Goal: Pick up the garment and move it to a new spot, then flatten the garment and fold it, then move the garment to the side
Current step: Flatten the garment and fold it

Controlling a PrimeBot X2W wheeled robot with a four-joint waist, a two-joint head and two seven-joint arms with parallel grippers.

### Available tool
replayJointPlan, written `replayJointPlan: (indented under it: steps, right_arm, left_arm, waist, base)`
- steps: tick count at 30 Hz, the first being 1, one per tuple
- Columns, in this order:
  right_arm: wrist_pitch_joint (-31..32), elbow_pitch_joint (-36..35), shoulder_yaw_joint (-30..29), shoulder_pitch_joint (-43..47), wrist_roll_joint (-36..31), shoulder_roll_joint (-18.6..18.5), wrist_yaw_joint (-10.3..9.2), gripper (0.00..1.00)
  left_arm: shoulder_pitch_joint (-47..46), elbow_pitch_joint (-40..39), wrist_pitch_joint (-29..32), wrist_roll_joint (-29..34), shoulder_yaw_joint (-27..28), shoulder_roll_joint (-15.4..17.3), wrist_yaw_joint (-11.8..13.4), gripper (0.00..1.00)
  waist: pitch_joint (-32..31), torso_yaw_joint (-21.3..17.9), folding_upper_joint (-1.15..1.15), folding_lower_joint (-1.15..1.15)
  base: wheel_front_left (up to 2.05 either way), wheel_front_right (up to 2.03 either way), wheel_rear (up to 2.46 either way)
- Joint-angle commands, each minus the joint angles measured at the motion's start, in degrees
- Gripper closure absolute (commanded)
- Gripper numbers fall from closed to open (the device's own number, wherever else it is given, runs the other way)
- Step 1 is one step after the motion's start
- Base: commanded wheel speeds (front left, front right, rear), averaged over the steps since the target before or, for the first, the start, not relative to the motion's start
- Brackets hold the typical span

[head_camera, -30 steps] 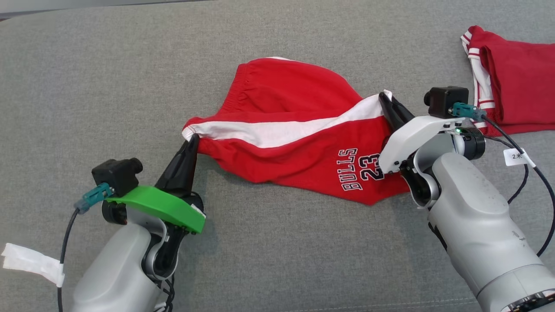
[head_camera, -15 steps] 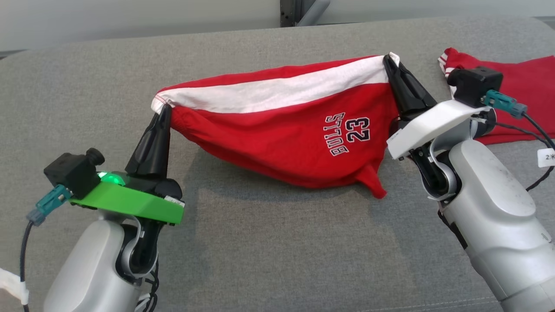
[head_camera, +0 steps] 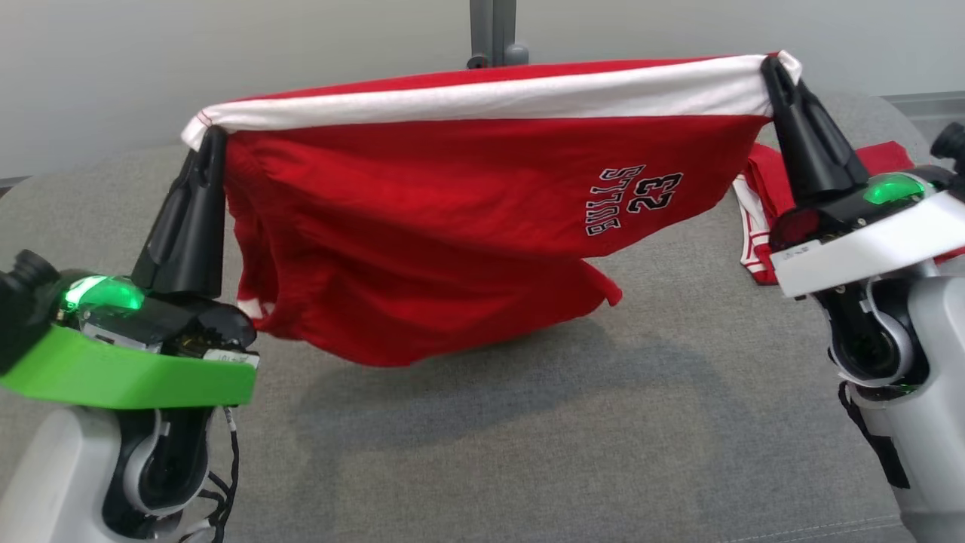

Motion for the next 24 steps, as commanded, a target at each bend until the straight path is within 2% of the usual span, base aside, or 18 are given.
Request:
replayJointPlan:
  steps: [1, 6, 10, 13, 18, 21, 24]
  right_arm:
    - [0.9, -2.3, -1.5, 1.5, -0.4, -0.1, -0.04, 1.00]
    - [6.9, -10.2, -6.6, 2.7, -1.4, 1.7, -0.04, 1.00]
    - [10.4, -8.8, -7.2, -1.2, -1.9, 3.2, -0.04, 1.00]
    - [11.5, -4.2, -6.9, -7.1, -2.8, 4.4, -0.03, 1.00]
    - [9.4, 7.6, -5.9, -22.3, -4.8, 7.1, -0.03, 1.00]
    - [5.9, 14.5, -5.2, -32.8, -7.4, 8.3, -0.03, 1.00]
    - [-0.5, 20.5, -6.1, -42.0, -9.2, 10.9, -0.03, 1.00]
  left_arm:
    - [0.4, -2.1, 1.1, -1.1, 0.8, 0.8, 1.0, 1.00]
    - [-3.6, -7.6, 6.7, -1.4, 1.7, 3.3, 3.6, 1.00]
    - [-8.7, -4.3, 9.9, -2.4, 0.5, 3.7, 2.8, 1.00]
    - [-14.8, 1.3, 12.8, -3.0, -0.8, 3.1, 1.9, 1.00]
    - [-29.4, 13.8, 16.7, -1.1, -2.8, 1.9, 0.4, 1.00]
    - [-39.9, 21.4, 16.1, 1.4, -2.6, 1.2, 0.0, 1.00]
    - [-49.7, 28.1, 12.9, 4.8, -1.7, 0.9, 0.1, 1.00]
  waist:
    - [-1.0, -0.6, 0.38, 0.00]
    - [0.2, -0.8, 0.38, 0.00]
    - [2.8, -0.5, 0.38, 0.00]
    - [6.3, -0.3, 0.38, 0.00]
    - [14.0, -0.3, 0.38, 0.00]
    - [18.4, -1.0, 0.38, 0.00]
    - [22.1, -2.4, 0.38, 0.00]
  base:
    - [0.00, 0.00, 0.00]
    - [0.00, 0.00, 0.00]
    - [0.00, 0.00, 0.00]
    - [0.00, 0.00, 0.00]
    - [0.00, 0.00, 0.00]
    - [0.00, 0.00, 0.00]
    - [0.00, 0.00, 0.00]
